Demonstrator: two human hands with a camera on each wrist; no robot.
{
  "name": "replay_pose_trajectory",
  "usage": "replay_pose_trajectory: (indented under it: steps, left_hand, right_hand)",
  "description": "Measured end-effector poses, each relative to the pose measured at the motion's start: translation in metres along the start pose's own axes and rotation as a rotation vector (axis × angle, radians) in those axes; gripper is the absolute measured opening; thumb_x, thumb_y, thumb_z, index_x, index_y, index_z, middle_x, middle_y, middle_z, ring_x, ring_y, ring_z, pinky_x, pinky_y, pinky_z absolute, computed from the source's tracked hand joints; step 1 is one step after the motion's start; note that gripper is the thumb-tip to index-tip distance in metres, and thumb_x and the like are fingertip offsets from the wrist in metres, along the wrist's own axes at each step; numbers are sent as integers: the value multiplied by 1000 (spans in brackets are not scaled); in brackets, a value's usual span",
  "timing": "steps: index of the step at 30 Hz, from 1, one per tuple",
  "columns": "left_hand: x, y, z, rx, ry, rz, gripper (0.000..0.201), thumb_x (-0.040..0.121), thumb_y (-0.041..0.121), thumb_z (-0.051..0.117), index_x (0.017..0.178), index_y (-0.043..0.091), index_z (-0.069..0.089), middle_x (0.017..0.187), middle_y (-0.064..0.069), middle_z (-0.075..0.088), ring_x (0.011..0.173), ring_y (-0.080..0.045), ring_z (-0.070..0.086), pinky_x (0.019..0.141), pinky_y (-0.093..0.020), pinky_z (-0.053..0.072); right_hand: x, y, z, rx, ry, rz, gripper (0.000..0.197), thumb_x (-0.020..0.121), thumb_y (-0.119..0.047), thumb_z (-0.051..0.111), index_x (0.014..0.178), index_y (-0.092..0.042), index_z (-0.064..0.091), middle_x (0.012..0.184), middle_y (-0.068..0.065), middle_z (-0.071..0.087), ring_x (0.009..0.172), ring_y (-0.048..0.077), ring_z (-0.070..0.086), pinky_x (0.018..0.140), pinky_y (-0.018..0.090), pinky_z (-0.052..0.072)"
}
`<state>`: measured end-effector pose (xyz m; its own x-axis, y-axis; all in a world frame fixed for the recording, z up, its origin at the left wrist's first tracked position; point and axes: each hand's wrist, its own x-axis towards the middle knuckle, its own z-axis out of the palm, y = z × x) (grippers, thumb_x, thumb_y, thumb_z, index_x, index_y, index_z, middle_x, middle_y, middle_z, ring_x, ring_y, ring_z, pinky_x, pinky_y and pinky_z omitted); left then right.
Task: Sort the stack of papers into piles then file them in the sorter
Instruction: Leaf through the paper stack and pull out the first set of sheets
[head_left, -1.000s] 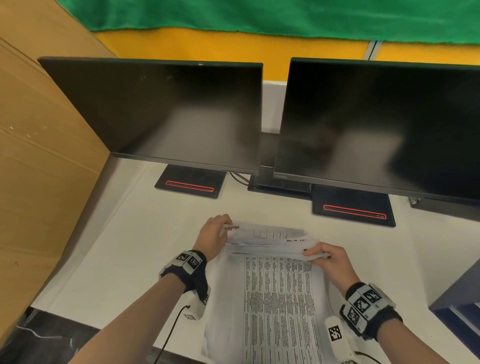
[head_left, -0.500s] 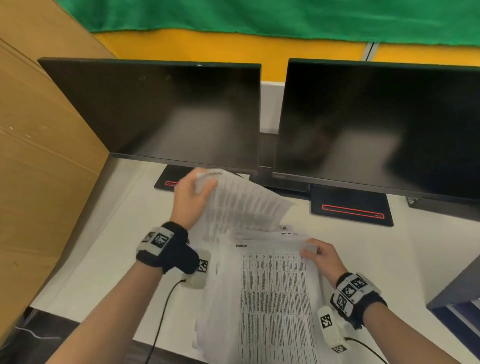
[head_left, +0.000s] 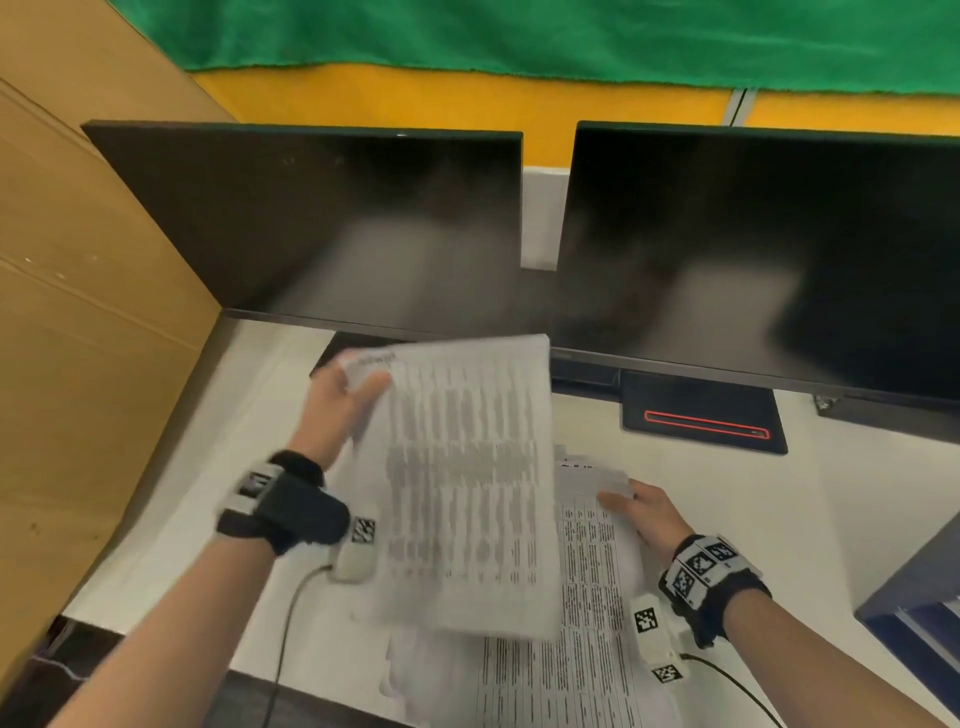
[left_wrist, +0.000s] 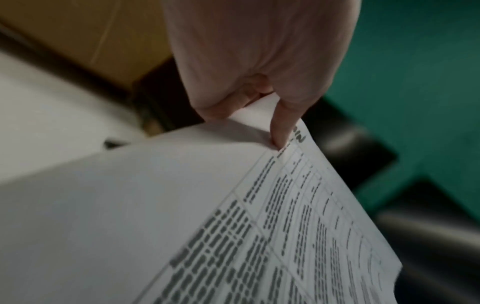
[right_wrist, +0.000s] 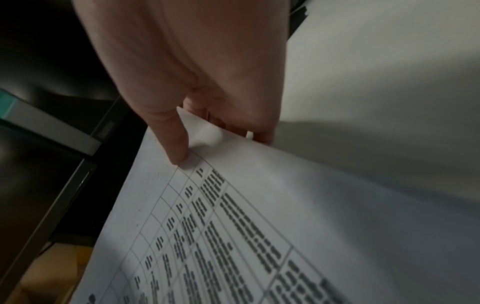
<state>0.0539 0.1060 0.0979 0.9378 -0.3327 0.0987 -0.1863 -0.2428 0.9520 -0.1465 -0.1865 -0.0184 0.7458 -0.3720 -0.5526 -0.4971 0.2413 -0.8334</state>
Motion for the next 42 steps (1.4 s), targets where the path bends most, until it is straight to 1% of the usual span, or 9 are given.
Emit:
replay_pose_trajectory:
  steps: [7, 11, 15, 20, 25, 28, 35, 39, 42]
  left_hand:
    - [-55, -83, 105, 96, -205, -129, 19, 86, 24, 61, 100, 13, 67, 104, -5, 69, 98, -19, 64, 92, -37, 48]
    - [-66, -102, 129, 196, -187, -279, 28, 91, 20, 57, 116, 8, 60, 114, -2, 63, 108, -21, 57, 92, -28, 41]
    - [-62, -104, 130, 87, -112, -410, 34, 93, 38, 48, 114, 13, 58, 118, -6, 62, 110, -25, 56, 95, -40, 44]
    - [-25, -102, 95, 214, 165, -288, 20, 94, 11, 41, 104, 11, 58, 112, -16, 52, 103, -32, 52, 95, -38, 40]
    - [-2, -120, 70, 728, -263, -249, 28, 89, 13, 52, 115, 20, 59, 122, -13, 51, 109, -35, 50, 97, -43, 41]
    - [-2, -119, 66, 772, -285, -188, 20, 85, 17, 60, 105, 19, 63, 109, -11, 58, 102, -31, 56, 87, -40, 46]
    - [-10, -103, 67, 548, -72, -73, 6, 85, 14, 64, 87, 14, 70, 87, -2, 69, 78, -15, 58, 70, -21, 38]
    - [-12, -103, 66, 331, -241, -144, 11, 87, 10, 62, 86, 17, 70, 85, 5, 67, 78, -7, 56, 69, -12, 39]
    - [-16, -101, 65, -1, -370, -377, 8, 90, 8, 58, 95, 11, 63, 96, -2, 63, 91, -19, 56, 77, -13, 44]
  right_hand:
    - [5, -4, 0, -30, 50, 55, 20, 91, -22, 56, 101, -8, 68, 111, 20, 68, 90, 28, 66, 82, 38, 51]
    - [-2, -3, -2, 168, -98, 132, 51, 90, -57, 45, 110, -16, 67, 108, 8, 72, 101, 23, 68, 82, 35, 47]
    - [-3, 3, -5, 7, -95, -42, 29, 80, -11, 69, 109, -6, 68, 100, 10, 74, 102, 32, 67, 92, 42, 51]
    - [3, 12, -13, -96, -48, -95, 20, 73, 7, 68, 73, -11, 78, 90, 7, 73, 103, 33, 62, 105, 50, 41]
    - [2, 12, -16, -146, -96, -96, 18, 73, 7, 68, 73, -9, 77, 86, 11, 73, 102, 36, 62, 104, 53, 40]
    - [-2, 11, -15, -129, -115, -102, 19, 73, 6, 68, 72, -10, 77, 88, 11, 73, 103, 36, 62, 104, 52, 40]
    - [-1, 15, -4, 34, -42, -80, 31, 73, 12, 61, 65, -16, 73, 89, 15, 68, 97, 36, 61, 100, 51, 44]
    - [0, 13, -1, 83, -62, -96, 25, 70, 12, 59, 65, -8, 72, 77, 10, 68, 89, 32, 62, 92, 46, 45]
    - [-1, 10, 1, 138, -71, -94, 31, 73, 19, 53, 62, -6, 68, 69, 9, 66, 79, 30, 62, 80, 38, 48]
